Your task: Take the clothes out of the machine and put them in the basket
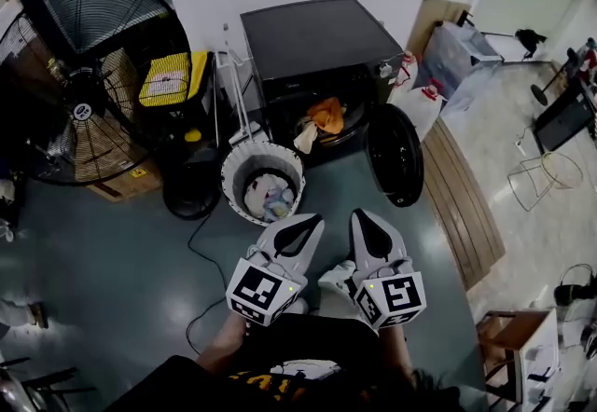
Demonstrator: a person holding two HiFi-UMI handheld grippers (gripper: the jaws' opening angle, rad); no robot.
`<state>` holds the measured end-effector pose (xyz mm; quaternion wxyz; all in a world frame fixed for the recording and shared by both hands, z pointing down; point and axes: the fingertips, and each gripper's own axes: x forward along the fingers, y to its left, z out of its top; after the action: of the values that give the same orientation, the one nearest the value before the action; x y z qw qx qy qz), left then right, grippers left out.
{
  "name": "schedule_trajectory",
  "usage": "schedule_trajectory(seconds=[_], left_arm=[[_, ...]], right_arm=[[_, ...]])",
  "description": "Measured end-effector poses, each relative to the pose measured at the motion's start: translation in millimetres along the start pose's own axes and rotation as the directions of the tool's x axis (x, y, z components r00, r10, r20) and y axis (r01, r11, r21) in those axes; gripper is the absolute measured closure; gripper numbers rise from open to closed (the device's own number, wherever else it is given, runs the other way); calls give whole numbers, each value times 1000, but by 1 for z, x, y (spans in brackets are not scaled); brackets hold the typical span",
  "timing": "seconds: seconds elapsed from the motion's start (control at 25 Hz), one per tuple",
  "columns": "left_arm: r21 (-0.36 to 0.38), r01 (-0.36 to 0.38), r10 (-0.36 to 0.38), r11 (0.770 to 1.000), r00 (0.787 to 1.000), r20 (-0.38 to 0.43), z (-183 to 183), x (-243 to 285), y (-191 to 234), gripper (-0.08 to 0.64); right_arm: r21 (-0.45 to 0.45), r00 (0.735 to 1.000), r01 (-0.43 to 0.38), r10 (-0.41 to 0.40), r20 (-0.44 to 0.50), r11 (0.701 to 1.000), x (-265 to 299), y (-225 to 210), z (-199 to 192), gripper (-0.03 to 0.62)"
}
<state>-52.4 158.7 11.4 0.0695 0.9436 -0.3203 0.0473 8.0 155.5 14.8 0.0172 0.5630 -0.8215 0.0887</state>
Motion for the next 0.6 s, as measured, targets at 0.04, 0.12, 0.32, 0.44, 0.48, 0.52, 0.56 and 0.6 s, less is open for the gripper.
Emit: schedule_trajectory(seconds=[0.04, 0.12, 0.32, 0.44, 0.48, 0.52, 0.56, 0.6], left_arm=[[-5, -14, 14, 1000, 1000, -4, -1, 8, 3, 560], [-9, -41, 41, 999, 999, -11, -3, 27, 8, 560], [-6, -90, 90, 996, 996, -23, 3, 85, 10, 560], [-12, -112, 112, 994, 993, -28, 9, 121, 6, 560], [-16, -121, 120, 993, 992, -32, 9, 132, 4, 560], [-19, -131, 130, 991, 991, -36, 9, 142, 2, 560], [-21, -141, 140, 990, 989, -40, 8, 152, 1, 560], [-23, -153, 151, 988, 987, -44, 8, 161, 0, 560]], right_arm=[[4, 1000, -14, 14, -1, 1000, 6, -8, -1, 581], [11, 999, -44, 44, -6, 999, 19, -26, -1, 581], [-5, 992, -126, 126, -22, 992, 48, -76, 12, 581], [12, 986, -167, 167, -18, 986, 62, -109, 20, 581], [15, 984, -178, 179, -20, 984, 65, -119, 20, 581], [15, 982, -190, 190, -24, 982, 67, -128, 20, 581], [15, 979, -201, 202, -28, 979, 70, -137, 19, 581], [16, 976, -214, 214, -33, 977, 73, -146, 18, 581]])
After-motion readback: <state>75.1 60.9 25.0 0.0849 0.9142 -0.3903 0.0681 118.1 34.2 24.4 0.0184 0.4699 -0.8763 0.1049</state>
